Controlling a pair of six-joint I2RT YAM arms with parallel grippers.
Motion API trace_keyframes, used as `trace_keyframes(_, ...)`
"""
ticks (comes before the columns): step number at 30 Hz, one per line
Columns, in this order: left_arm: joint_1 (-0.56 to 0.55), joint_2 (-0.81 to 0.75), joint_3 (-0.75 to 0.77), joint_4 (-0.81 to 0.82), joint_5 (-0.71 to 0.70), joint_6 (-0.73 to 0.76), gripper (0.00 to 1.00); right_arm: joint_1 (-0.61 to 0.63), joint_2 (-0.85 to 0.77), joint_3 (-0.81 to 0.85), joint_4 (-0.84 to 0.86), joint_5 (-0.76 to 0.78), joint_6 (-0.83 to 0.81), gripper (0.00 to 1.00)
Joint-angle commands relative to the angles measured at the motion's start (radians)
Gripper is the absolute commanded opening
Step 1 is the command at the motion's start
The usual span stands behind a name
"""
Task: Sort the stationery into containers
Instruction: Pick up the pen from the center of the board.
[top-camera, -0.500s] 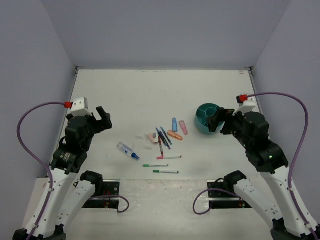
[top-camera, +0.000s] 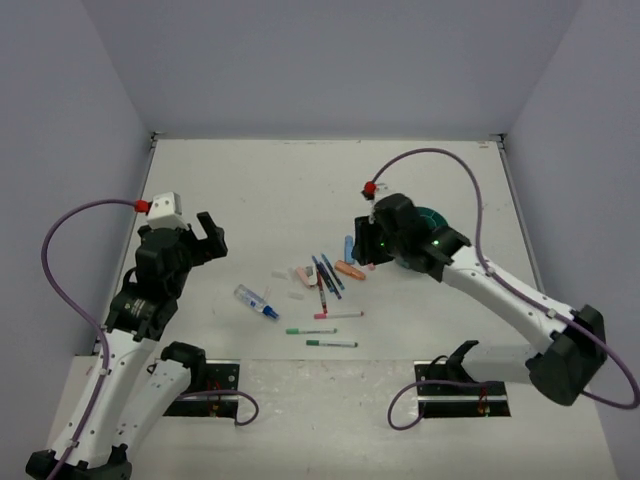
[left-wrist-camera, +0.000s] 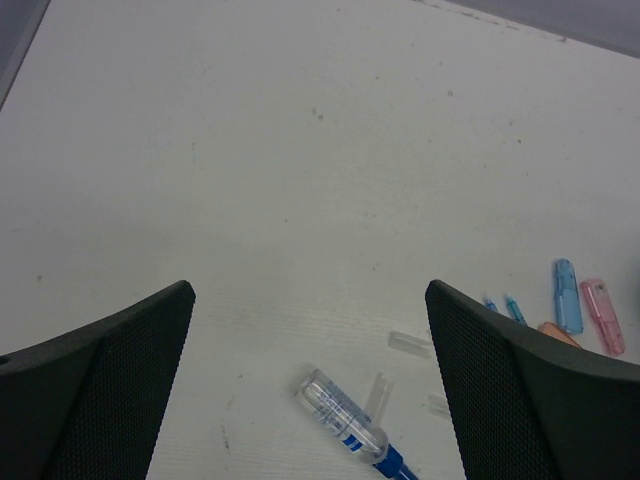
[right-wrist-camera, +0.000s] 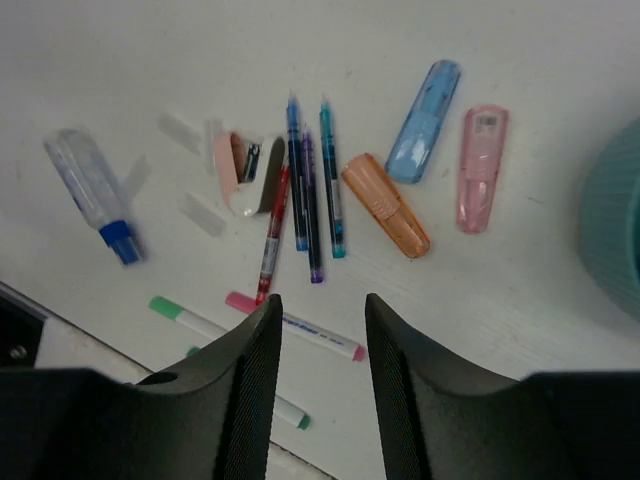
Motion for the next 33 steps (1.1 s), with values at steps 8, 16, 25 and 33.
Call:
trace_keyframes(8,-0.002,0.041,-0.006,0.021,0.043,0.006,1.00,0.168,0.438,0.202,0.026,0.144,0.013,0.29)
trace_keyframes(16,-0.002,0.044,-0.008,0.021,0.046,0.008,1.00,0.167,0.602,0.289,0.013,0.173,-0.024,0.25)
trace_keyframes(25,-0.002,0.048,-0.009,0.027,0.067,0.013,1.00,0.153,0.695,0.310,0.009,0.202,-0.035,0.25)
trace_keyframes(33,-0.002,0.046,-0.008,0.031,0.078,0.016,1.00,0.150,0.726,0.288,0.015,0.160,-0.043,0.22)
